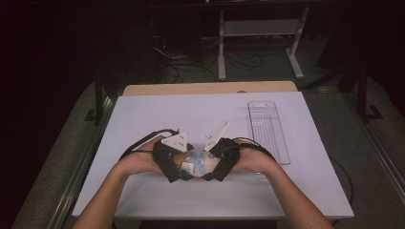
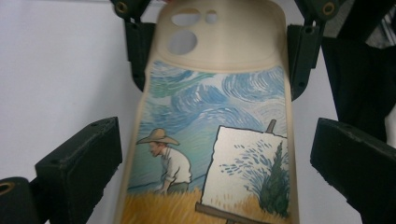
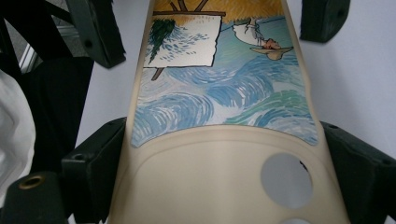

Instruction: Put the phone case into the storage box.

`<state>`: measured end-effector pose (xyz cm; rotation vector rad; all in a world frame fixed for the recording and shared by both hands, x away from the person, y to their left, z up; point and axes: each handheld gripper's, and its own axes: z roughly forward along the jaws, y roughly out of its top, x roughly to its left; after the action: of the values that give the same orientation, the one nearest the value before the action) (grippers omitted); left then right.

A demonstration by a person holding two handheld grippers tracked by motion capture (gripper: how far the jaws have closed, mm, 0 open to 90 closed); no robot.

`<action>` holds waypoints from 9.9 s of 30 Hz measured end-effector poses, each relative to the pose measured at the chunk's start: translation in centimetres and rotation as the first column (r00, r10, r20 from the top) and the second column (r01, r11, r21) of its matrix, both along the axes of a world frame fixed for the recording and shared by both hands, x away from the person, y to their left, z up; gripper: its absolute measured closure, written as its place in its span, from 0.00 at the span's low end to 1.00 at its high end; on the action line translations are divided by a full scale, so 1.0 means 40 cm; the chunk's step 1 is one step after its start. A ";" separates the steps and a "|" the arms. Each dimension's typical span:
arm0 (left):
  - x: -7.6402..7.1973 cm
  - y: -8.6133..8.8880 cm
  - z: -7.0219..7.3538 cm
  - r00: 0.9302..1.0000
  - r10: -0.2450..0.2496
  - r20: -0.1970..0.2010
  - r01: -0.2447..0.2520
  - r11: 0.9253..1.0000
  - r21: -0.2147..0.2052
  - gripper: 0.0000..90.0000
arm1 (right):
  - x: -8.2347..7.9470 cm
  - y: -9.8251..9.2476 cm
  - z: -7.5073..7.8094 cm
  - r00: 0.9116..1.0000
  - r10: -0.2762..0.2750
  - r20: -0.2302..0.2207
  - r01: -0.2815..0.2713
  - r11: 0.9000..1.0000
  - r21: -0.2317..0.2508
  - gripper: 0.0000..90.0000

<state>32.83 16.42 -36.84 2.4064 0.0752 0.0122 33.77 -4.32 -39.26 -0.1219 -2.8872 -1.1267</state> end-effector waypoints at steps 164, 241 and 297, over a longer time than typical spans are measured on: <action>-0.187 0.076 -0.158 0.474 0.226 0.851 -0.369 0.929 -0.041 0.00 | 0.049 -0.074 0.022 0.898 -0.429 -0.103 0.435 0.899 0.045 0.11; -0.164 -0.034 -0.195 0.115 -0.087 0.990 -0.298 0.947 0.118 0.65 | 0.033 -0.001 0.014 0.917 -0.368 -0.152 0.381 0.922 0.067 0.11; -0.171 0.015 -0.170 0.139 -0.128 0.982 -0.344 0.923 0.169 0.88 | 0.035 -0.057 0.049 0.927 -0.361 -0.107 0.373 0.916 0.147 0.03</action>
<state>26.00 17.01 -43.64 2.1812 -0.4247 1.8884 35.16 -6.61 -37.32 -0.7126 -2.7555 -1.3731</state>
